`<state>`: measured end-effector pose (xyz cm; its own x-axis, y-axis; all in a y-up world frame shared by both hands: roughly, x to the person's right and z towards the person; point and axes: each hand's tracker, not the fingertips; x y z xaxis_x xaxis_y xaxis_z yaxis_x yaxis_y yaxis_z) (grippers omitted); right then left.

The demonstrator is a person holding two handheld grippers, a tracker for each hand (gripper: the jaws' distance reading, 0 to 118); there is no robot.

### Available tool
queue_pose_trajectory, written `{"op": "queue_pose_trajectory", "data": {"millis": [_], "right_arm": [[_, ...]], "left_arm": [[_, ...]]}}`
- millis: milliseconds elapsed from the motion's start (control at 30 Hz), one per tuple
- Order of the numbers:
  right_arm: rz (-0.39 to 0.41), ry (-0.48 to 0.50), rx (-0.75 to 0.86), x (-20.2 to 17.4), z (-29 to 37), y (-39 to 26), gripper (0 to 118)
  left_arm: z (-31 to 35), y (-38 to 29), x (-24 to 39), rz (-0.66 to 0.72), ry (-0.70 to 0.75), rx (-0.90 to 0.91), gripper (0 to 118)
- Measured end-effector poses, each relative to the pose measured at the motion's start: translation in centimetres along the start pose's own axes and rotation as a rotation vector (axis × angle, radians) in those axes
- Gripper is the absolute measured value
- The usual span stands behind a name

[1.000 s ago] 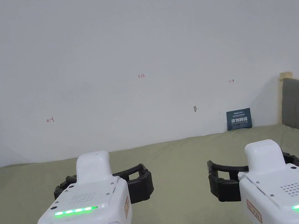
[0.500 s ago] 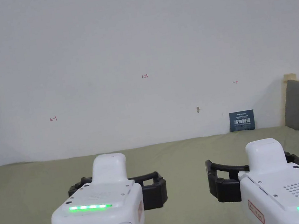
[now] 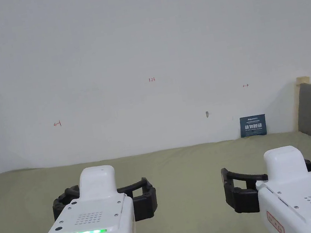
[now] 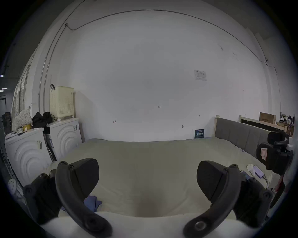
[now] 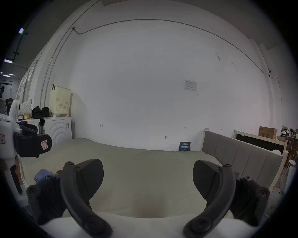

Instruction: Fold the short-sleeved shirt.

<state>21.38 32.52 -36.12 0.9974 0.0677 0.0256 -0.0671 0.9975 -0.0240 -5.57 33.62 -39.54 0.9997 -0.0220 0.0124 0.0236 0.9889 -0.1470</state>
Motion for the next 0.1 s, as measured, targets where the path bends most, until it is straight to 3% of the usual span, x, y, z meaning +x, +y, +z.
{"op": "queue_pose_trajectory", "data": {"millis": [100], "right_arm": [[-0.001, 0.0, -0.001, 0.1, 0.01, -0.04, 113]], "left_arm": [[-0.21, 0.01, -0.46, 0.009, -0.004, -0.004, 118]]}}
